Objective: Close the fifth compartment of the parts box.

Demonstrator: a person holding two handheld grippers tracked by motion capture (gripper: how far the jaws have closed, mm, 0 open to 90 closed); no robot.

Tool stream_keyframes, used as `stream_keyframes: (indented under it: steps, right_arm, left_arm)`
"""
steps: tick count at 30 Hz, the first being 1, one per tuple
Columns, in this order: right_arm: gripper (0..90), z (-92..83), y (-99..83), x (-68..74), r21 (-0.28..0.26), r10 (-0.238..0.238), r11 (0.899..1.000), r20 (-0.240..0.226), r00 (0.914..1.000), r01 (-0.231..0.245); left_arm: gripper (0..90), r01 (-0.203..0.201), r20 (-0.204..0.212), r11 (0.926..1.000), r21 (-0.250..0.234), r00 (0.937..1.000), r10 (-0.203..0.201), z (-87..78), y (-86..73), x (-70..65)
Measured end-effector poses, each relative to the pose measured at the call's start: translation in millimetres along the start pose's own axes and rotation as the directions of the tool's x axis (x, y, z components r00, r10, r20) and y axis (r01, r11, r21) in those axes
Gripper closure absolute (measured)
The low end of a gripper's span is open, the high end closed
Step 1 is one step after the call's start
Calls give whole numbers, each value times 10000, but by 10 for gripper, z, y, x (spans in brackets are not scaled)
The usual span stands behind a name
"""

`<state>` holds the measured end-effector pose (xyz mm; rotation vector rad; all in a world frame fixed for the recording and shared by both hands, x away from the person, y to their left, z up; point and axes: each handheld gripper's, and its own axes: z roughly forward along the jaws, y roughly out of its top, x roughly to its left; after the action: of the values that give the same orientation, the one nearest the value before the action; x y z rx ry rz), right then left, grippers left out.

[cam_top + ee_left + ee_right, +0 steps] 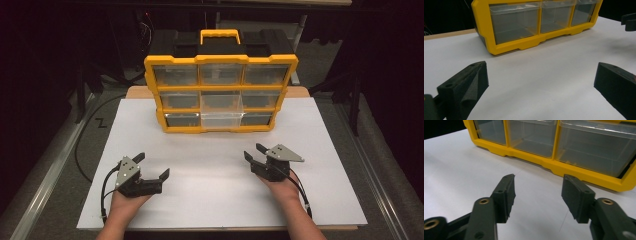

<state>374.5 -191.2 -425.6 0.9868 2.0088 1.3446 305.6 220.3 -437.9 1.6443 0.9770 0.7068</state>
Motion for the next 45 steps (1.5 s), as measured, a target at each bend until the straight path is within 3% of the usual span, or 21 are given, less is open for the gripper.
stream_keyframes:
  steps: [8, 16, 35, 45]
  right_arm:
    - [663, 4, 2, 11, -100, -55, 9999, -302, 9995, 52]
    - [900, -33, 23, 33, -345, -204, 9992, -293, 9994, 194]
    - [900, 49, 65, 163, -195, -449, 9988, -261, 9986, 444]
    - [900, 165, 149, 300, -180, -742, 9971, -504, 9960, 734]
  left_arm:
    - [1, -21, 44, 10000, -11, 10000, 21, 1, 1, -10]
    - [1, -50, 54, 10000, -13, 10000, 50, 2, 1, -13]
    - [1, -331, 39, 9994, 36, 9994, 331, 10, -1, -23]
    - [0, -429, 71, 9991, 18, 9991, 429, 24, -3, -31]
